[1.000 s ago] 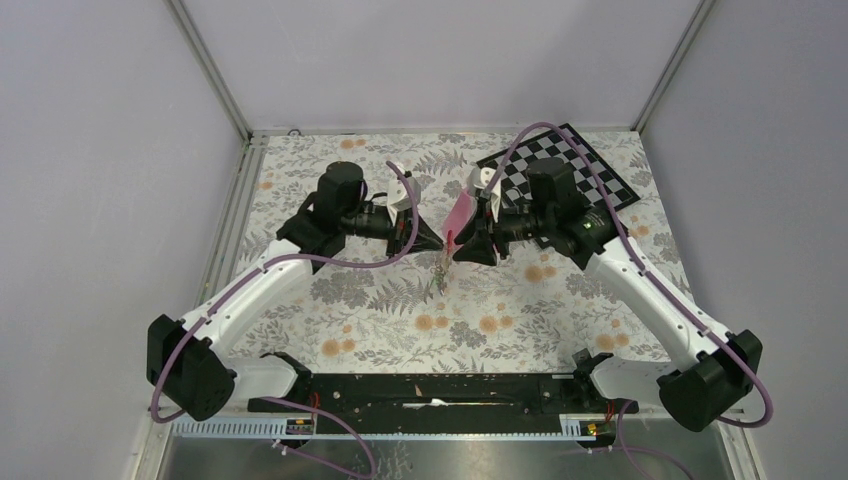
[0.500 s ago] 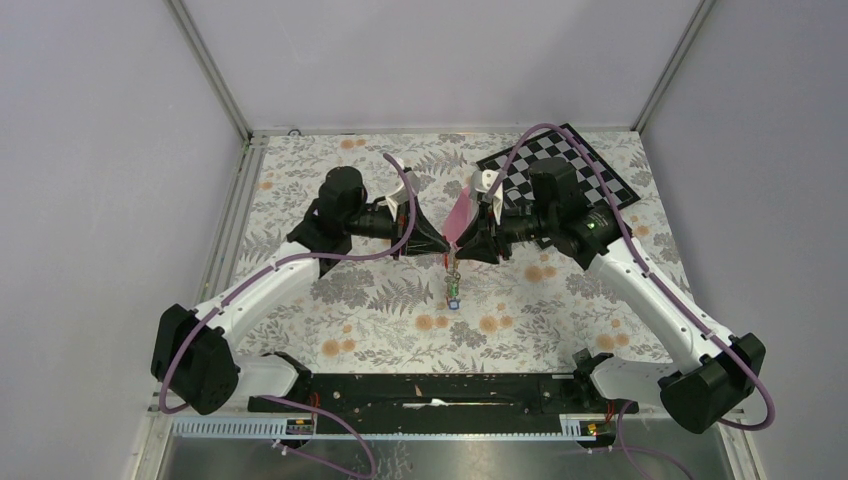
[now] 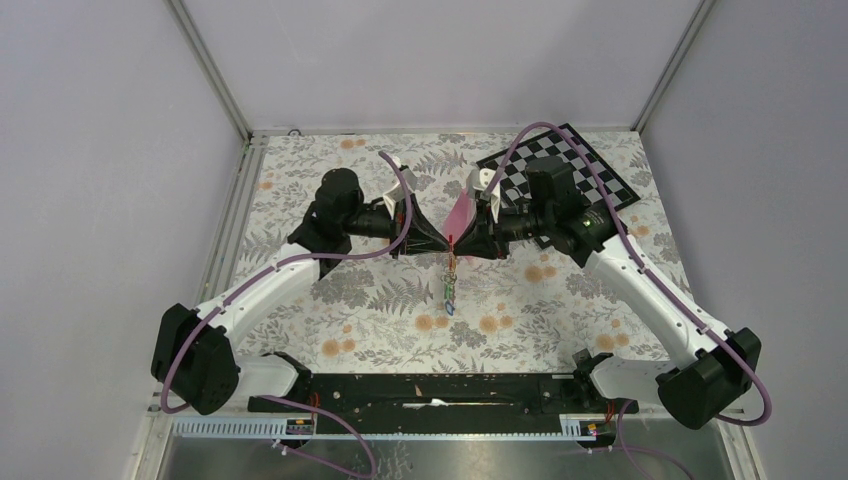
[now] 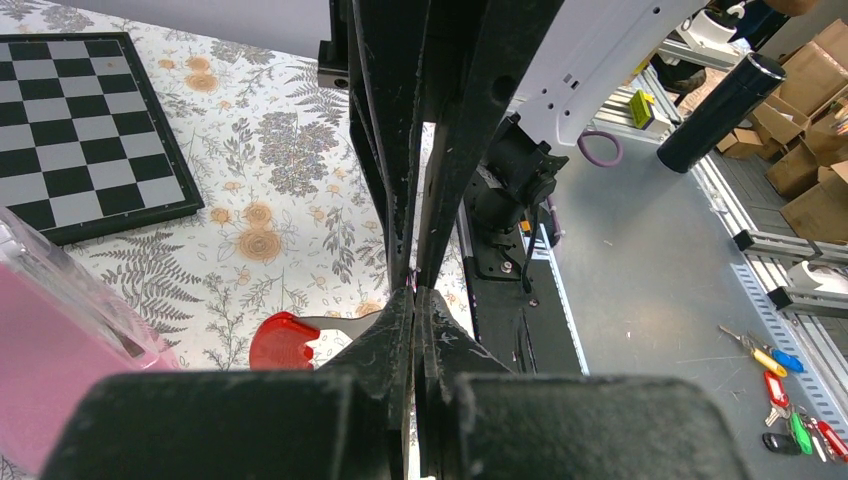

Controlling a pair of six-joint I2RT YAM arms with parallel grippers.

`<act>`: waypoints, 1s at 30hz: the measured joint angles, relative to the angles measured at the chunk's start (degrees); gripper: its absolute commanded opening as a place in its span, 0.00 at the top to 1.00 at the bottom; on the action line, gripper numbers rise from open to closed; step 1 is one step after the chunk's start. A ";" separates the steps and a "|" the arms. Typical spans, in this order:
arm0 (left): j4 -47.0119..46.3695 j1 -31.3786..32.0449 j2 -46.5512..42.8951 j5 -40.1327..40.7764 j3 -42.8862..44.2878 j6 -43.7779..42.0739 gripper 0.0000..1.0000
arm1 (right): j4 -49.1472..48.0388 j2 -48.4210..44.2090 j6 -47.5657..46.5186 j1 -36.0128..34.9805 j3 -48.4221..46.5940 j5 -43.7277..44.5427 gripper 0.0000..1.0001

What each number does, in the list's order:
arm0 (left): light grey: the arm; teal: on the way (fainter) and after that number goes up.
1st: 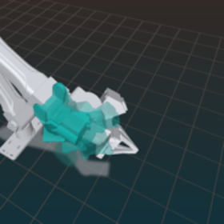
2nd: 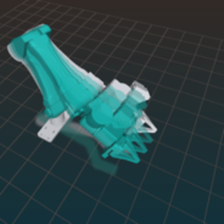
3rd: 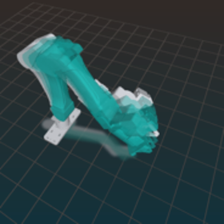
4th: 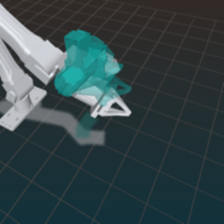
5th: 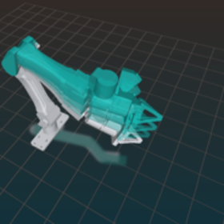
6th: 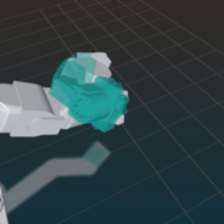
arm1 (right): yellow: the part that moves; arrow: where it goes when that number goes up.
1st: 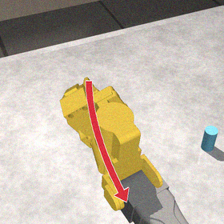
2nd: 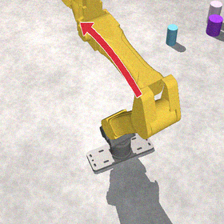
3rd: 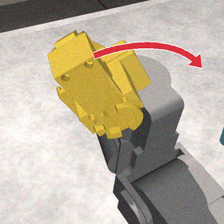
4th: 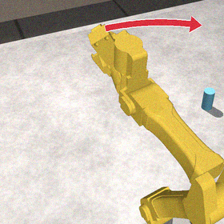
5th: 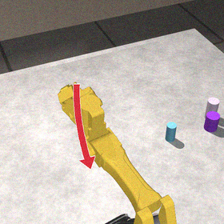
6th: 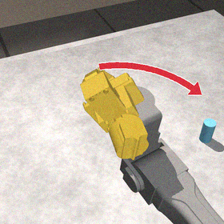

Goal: Put the keys on the keyring

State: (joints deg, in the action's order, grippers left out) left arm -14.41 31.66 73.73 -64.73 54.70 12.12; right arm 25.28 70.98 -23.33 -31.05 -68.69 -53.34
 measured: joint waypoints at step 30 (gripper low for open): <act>27.85 0.96 1.99 4.02 12.85 -32.44 0.46 | 17.16 5.55 -4.39 -2.03 -11.45 12.35 1.00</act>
State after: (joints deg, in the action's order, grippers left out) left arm 13.43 32.62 75.72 -60.71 67.55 -20.32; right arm 42.44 76.53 -27.73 -33.08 -80.14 -40.99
